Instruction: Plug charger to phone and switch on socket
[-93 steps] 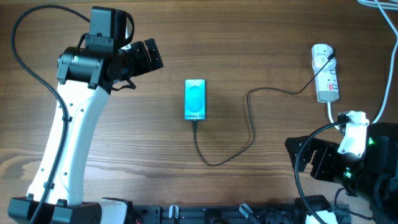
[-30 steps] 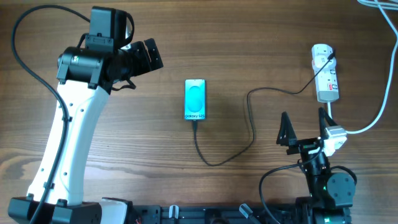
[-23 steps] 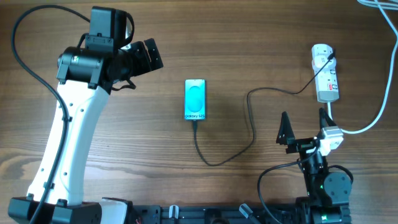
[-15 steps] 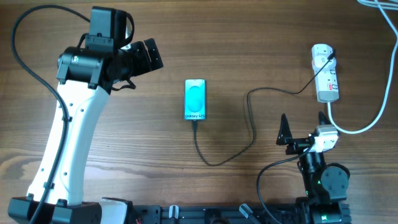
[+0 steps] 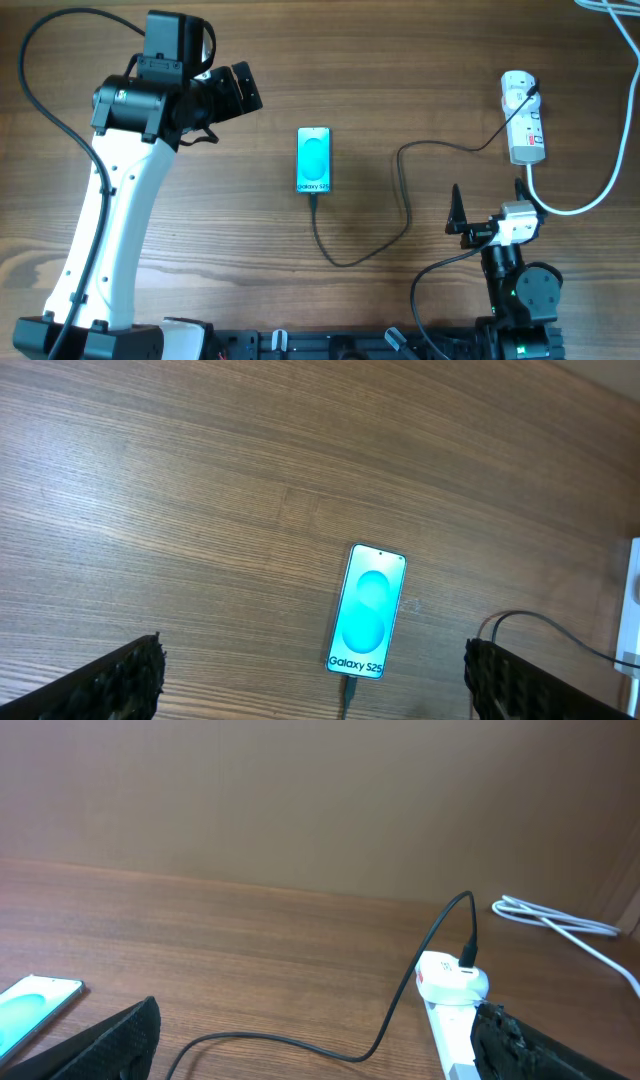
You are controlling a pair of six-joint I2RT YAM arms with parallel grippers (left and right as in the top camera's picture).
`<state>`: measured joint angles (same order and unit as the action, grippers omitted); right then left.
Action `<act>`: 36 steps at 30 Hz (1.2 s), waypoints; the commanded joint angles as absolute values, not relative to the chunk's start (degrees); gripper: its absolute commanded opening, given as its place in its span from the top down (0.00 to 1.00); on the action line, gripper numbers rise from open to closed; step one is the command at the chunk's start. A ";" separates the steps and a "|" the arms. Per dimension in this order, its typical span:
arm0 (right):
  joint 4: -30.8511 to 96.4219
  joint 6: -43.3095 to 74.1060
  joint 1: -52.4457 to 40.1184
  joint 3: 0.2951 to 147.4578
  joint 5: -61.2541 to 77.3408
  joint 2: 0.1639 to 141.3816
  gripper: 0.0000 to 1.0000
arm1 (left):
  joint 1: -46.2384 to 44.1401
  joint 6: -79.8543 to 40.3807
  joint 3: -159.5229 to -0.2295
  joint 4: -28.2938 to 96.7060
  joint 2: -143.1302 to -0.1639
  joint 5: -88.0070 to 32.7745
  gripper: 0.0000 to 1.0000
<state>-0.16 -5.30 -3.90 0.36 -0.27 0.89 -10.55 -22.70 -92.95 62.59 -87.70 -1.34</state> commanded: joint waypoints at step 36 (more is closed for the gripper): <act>-0.34 -2.83 -2.92 0.27 -0.40 0.21 0.00 | -10.79 -23.16 -92.84 62.43 -87.85 -0.75 0.00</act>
